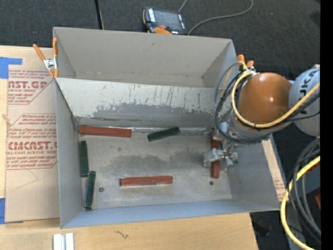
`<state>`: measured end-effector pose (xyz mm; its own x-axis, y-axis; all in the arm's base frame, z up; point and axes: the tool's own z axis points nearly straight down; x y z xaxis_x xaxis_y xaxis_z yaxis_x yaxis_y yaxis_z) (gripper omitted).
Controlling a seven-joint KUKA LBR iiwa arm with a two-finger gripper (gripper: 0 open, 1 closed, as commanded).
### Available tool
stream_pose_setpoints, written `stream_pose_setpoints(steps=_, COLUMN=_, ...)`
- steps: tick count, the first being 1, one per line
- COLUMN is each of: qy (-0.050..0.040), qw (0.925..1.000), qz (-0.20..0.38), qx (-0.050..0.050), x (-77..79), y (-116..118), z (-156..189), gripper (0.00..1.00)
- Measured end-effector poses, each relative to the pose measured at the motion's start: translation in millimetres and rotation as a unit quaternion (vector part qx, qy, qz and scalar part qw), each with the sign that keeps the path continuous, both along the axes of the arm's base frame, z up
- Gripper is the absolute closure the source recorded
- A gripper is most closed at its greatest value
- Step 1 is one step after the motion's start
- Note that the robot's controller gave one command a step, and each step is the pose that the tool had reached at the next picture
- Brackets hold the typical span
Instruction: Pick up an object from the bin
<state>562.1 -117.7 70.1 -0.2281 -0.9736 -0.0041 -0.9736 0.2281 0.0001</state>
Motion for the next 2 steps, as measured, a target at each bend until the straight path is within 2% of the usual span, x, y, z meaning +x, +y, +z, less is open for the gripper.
stream_pose_setpoints(steps=1, qy=-0.0034, qw=0.9998, qz=0.018, qx=-0.002, x=-13.8, y=9.2, z=116.1, gripper=1.00)
stream_pose_setpoints(steps=2, qy=-0.0028, qw=0.9871, qz=0.160, qx=-0.002, x=12.5, y=-18.2, z=190.4, gripper=1.00)
